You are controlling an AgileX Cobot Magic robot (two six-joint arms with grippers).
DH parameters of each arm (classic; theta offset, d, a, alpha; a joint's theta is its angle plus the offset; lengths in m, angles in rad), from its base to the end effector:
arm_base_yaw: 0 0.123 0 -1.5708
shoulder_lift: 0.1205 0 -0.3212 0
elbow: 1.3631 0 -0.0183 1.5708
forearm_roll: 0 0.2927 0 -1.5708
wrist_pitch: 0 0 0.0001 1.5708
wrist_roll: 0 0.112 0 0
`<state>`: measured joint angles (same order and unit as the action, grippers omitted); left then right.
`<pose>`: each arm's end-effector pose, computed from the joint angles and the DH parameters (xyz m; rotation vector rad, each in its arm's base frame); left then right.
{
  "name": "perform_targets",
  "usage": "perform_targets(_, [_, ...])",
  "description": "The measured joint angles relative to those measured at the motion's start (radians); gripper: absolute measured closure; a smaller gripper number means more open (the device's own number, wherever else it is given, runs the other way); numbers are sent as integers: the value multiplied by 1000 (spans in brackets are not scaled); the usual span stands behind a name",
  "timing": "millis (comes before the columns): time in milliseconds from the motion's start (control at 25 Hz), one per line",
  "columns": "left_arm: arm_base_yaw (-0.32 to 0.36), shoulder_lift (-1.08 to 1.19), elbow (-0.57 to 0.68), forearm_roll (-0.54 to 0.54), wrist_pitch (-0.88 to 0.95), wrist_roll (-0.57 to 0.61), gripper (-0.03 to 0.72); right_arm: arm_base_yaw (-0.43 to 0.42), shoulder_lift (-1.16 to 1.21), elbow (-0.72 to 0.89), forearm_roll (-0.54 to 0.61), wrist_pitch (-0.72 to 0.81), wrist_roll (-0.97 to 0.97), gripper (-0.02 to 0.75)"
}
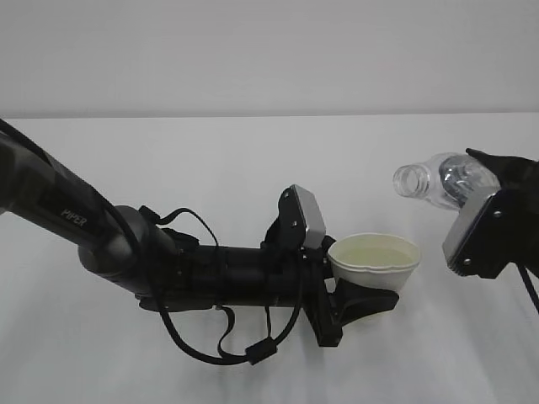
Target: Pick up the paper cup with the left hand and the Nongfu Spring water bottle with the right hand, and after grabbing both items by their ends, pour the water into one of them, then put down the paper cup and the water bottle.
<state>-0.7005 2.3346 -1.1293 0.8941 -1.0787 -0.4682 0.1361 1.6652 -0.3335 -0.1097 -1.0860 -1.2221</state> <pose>0.3110 -0.3628 0.0507 1.1976 1.4801 -1.1281 0.2855 0.0500 0.1475 -1.2155 1.3152 -0.7465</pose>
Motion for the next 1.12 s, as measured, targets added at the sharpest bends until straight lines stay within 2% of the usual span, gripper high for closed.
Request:
perform_targets(800, [0, 0, 0, -34, -40, 2, 296, 0, 0, 22, 0, -38, 509, 360])
perform_targets(1120, [0, 0, 0, -34, -40, 44, 296, 0, 0, 22, 0, -38, 697, 360])
